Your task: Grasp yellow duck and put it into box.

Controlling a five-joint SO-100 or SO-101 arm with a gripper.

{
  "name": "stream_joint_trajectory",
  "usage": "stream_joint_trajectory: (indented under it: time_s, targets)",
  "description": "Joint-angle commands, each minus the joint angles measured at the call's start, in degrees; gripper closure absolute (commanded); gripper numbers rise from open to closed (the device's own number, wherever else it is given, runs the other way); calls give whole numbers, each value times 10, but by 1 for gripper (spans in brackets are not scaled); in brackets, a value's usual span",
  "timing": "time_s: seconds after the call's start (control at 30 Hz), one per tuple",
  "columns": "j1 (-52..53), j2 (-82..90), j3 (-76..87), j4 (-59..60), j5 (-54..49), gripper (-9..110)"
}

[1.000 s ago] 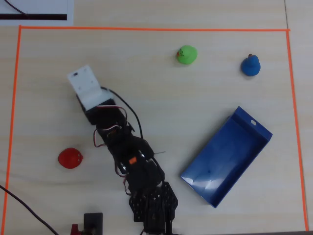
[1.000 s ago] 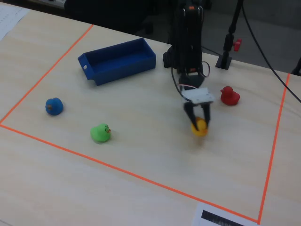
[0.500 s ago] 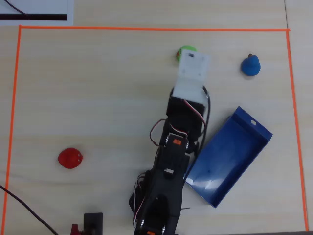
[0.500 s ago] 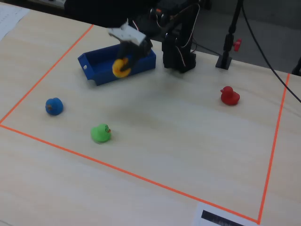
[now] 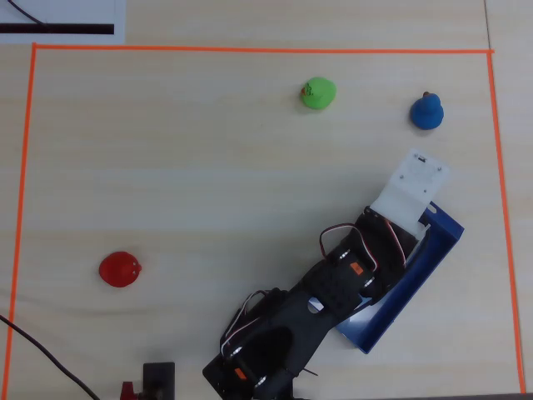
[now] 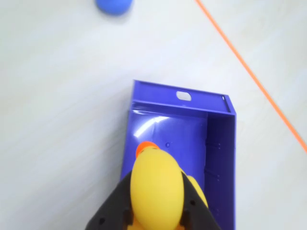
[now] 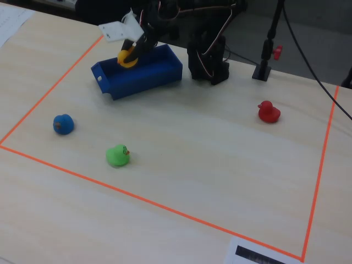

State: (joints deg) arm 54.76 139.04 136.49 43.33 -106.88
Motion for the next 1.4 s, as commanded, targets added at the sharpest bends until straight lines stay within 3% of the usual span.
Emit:
stream_joint_trajectory:
  time_s: [0.0, 0.4, 0.47, 0.67, 0.87, 1.03, 1.17, 1.37]
  targets:
    - [32, -24, 27, -74, -20, 101]
    - [40, -93, 120, -231, -20, 101]
    - [41, -102, 130, -260, -20, 89]
    - [44, -117, 142, -299, -16, 76]
    - [18, -106, 126, -329, 49, 79]
    - [-114, -15, -46, -132, 232, 96]
    - [-239, 70, -138, -23, 345, 101]
    - [-400, 278, 29, 79, 399, 101]
